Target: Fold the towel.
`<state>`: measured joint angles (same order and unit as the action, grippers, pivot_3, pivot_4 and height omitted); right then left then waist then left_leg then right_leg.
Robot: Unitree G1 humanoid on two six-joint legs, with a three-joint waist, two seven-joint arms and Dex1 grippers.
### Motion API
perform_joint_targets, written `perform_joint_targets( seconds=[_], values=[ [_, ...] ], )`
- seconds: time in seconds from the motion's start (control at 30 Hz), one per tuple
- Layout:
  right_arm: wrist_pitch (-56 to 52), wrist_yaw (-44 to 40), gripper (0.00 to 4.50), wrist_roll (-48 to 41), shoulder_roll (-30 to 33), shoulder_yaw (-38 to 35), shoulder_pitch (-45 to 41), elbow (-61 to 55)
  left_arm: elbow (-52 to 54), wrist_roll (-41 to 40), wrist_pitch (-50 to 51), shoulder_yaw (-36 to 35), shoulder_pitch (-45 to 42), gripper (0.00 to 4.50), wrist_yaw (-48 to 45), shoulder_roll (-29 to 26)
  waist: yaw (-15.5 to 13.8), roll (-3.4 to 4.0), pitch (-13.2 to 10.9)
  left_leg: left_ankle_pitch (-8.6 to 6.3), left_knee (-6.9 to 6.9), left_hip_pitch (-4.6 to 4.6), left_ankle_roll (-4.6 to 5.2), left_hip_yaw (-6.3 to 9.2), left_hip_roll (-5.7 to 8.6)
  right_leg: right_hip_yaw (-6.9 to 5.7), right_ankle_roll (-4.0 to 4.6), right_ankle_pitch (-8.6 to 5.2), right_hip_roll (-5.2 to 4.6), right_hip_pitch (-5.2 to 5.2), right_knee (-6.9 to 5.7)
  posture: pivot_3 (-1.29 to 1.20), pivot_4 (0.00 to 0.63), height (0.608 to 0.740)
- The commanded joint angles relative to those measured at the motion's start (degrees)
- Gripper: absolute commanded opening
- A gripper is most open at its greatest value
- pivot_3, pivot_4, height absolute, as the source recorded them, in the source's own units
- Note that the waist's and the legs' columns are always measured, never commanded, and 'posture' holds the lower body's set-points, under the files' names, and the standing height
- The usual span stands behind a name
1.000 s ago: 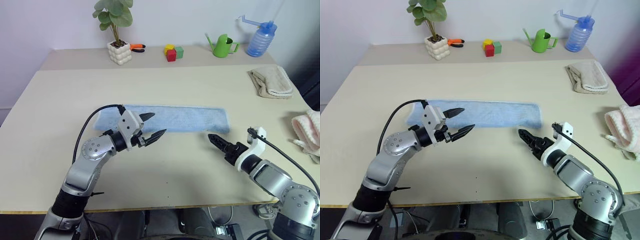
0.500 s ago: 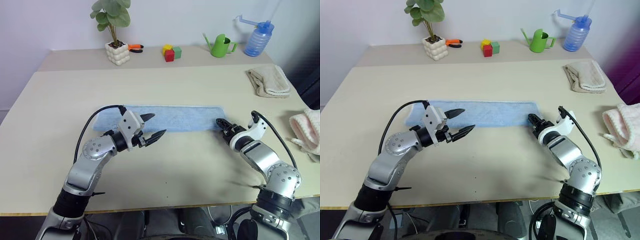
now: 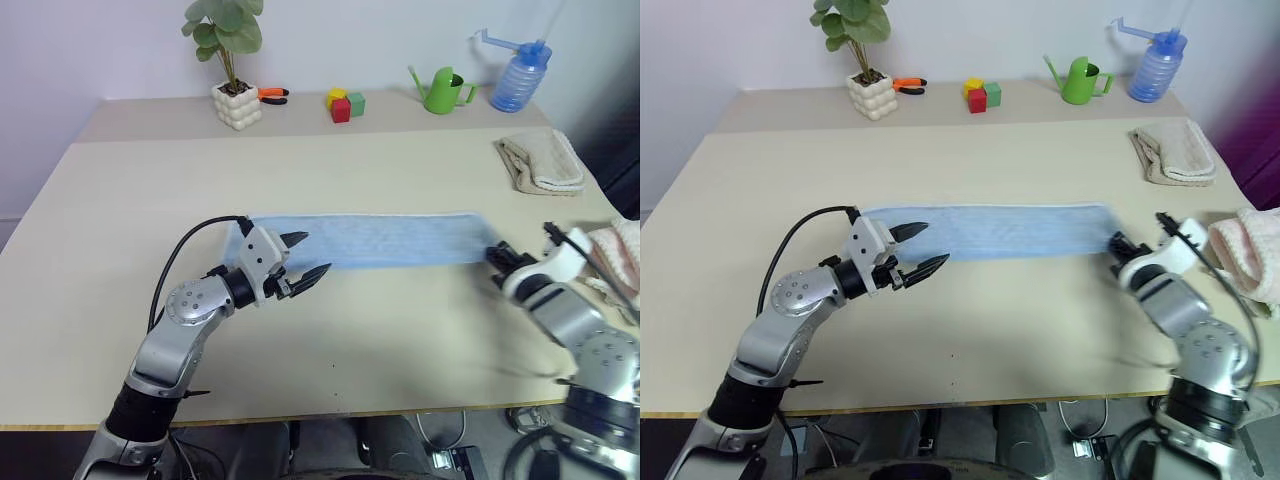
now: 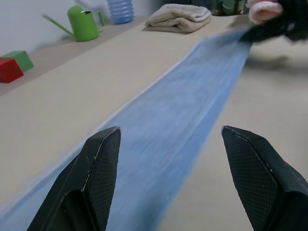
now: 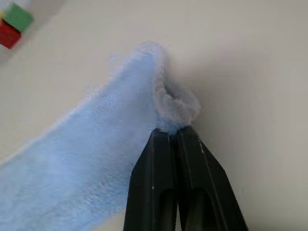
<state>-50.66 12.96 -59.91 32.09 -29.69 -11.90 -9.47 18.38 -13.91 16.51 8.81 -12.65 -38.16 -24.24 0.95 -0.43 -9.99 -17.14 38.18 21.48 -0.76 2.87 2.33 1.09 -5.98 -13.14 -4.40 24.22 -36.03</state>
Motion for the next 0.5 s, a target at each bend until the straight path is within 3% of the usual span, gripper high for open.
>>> perform_joint_targets(
  seconds=[0.03, 0.13, 0.23, 0.37, 0.5],
  values=[
    [3.04, -9.80, 0.06, 7.74, 6.66, 6.55, -2.64, -5.22, 0.22, 0.66, -1.13, 0.29, -1.23, 3.43, 0.22, 0.56, 0.24, 0.00, 0.00, 0.00, -0.01, -0.01, 0.00, -0.02, -0.05, 0.01, 0.01, 0.00, 0.07, 0.00, 0.00, 0.00, 0.150, 0.730],
    [7.06, -20.94, 0.06, 17.97, 13.82, 19.87, -4.05, -10.95, 0.04, 1.03, -1.03, 0.97, -1.73, 3.43, 0.41, 1.43, 0.16, 0.02, -0.01, -0.01, -0.02, -0.02, 0.01, 0.01, -0.17, 0.07, 0.03, -0.01, 0.26, 0.00, 0.01, 0.00, 0.150, 0.730],
    [11.02, -29.98, 0.06, 27.11, 16.86, 33.91, -5.28, -15.57, 0.50, 1.26, -0.79, 1.41, -1.57, 3.43, 0.80, 2.19, 0.06, -0.03, -0.02, -0.01, -0.02, 0.00, 0.00, 0.06, -0.20, 0.06, 0.04, -0.02, 0.30, 0.02, 0.04, 0.00, 0.150, 0.730],
    [15.34, -35.27, 0.06, 36.25, 14.69, 44.10, -6.70, -14.12, 1.33, 1.71, -0.56, 2.06, -0.80, 3.43, 1.47, 2.70, -0.60, -0.08, -0.04, 0.00, 0.01, 0.06, -0.01, 0.11, -0.14, 0.03, 0.03, -0.02, 0.22, 0.02, 0.08, 0.00, 0.150, 0.730],
    [15.34, -35.78, 0.06, 39.99, 9.90, 45.74, -8.09, -10.64, 2.37, 2.05, -0.16, 2.25, -0.03, 3.43, 2.42, 3.04, -0.48, -0.10, -0.05, 0.00, 0.06, 0.10, -0.01, 0.08, -0.01, 0.01, 0.01, 0.00, 0.02, 0.02, 0.14, 0.00, 0.150, 0.730]
  ],
)
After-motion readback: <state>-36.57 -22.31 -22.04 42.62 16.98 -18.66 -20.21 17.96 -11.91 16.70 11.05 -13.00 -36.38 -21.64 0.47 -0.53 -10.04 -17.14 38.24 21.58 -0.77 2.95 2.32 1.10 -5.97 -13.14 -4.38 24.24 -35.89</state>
